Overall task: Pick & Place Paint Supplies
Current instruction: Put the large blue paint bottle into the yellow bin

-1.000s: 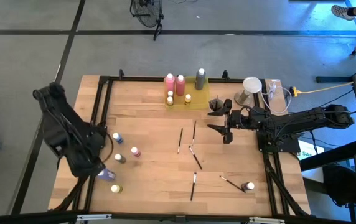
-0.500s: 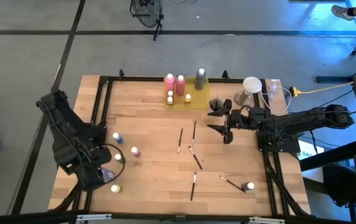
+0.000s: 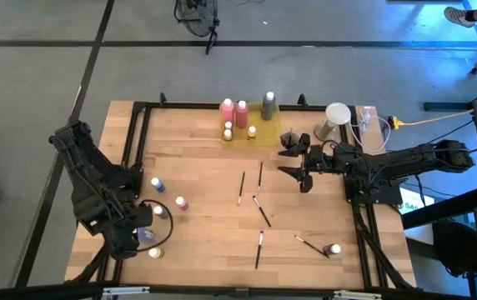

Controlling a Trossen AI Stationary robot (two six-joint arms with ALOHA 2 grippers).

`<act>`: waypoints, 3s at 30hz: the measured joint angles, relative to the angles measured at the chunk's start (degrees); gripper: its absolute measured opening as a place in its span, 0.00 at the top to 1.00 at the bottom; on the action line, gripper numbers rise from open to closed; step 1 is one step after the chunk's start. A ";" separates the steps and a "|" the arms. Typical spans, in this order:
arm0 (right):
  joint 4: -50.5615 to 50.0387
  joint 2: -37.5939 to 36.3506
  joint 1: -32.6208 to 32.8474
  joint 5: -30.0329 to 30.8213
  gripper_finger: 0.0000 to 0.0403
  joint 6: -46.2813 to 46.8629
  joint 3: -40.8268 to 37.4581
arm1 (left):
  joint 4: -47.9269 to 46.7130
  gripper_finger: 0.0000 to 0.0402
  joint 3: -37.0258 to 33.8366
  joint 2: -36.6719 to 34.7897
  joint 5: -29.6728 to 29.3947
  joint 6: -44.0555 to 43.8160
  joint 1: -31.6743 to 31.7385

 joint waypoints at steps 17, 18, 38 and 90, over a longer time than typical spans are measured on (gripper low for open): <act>-1.28 0.00 0.00 1.68 0.39 -0.42 0.01 | -0.50 0.47 0.00 0.00 -0.92 -8.33 0.00; -1.42 0.00 0.00 1.68 0.39 -0.44 0.00 | -0.83 0.46 0.00 0.00 -0.92 -9.11 0.00; -1.36 0.00 0.02 1.64 0.39 -0.02 0.02 | -2.16 0.42 -0.04 0.59 -0.53 -24.10 -0.46; 1.34 -0.02 0.00 1.50 0.39 0.22 0.01 | -4.01 0.43 -0.11 7.45 5.98 -41.15 0.78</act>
